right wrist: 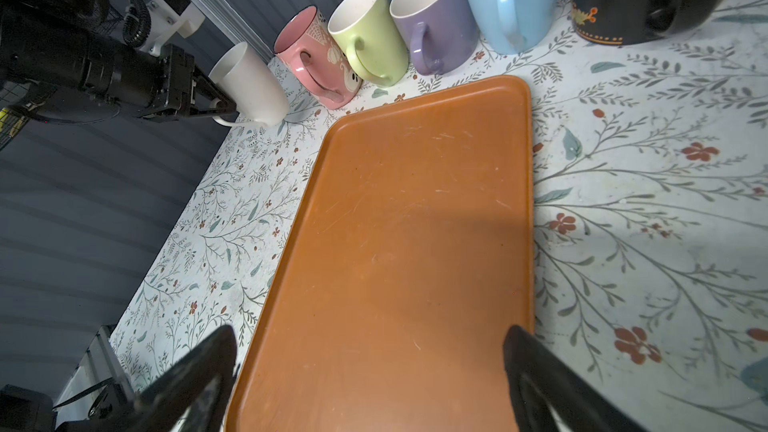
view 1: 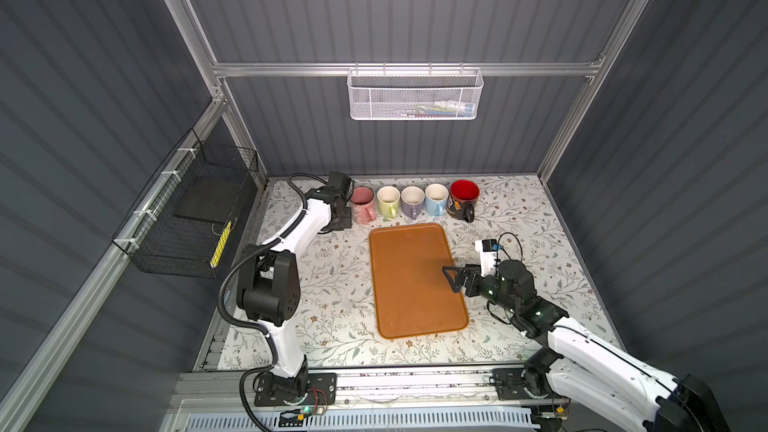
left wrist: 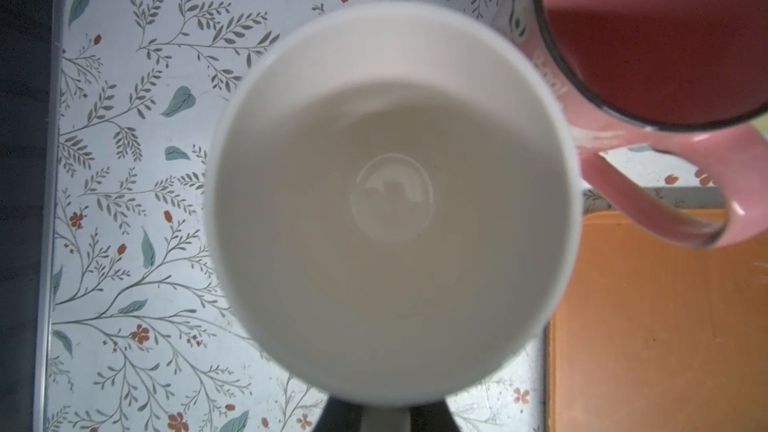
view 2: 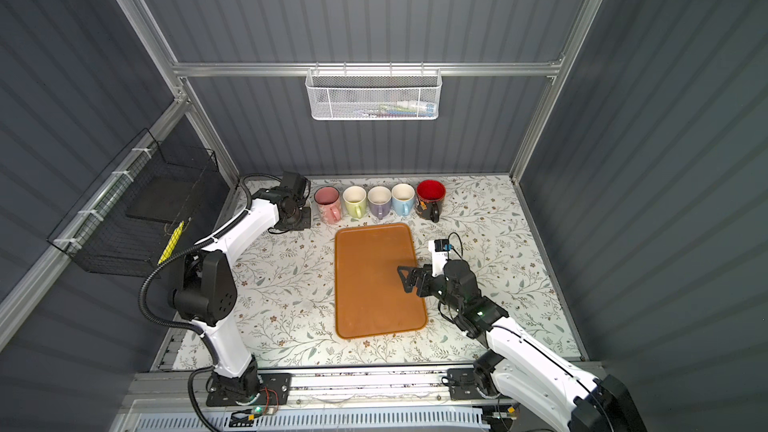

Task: Turn the mug right side up
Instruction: 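Carry the white mug beside the pink mug while the right gripper withdraws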

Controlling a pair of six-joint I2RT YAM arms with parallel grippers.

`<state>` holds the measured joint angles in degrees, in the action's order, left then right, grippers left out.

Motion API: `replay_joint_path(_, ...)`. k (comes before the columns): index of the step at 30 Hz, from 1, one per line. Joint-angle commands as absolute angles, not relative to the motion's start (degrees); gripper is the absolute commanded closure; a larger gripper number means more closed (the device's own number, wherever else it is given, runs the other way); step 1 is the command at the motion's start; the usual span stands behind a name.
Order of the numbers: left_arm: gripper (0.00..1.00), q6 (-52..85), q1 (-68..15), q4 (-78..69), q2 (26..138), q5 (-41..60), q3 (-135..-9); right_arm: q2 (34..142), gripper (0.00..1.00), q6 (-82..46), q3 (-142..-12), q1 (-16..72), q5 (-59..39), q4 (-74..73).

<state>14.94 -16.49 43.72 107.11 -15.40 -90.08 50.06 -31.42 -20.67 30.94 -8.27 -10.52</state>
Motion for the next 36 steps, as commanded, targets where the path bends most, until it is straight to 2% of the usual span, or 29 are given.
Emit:
replay_joint_path(1,1.0,13.8,-15.77,41.15,107.99,-15.82,-93.82,51.22,0.01,-32.7,-19.87,29.72,-10.96,-12.89)
replay_joint_path(19,1.0,14.18,-14.5,36.39,113.8,-13.02,-95.42,55.62,0.01,-36.08,-18.72,25.23,-17.38,-17.04)
replay_joint_path(36,1.0,13.97,-14.06,34.89,116.23,-13.24,-95.54,57.13,0.01,-36.92,-18.37,23.72,-18.62,-18.43)
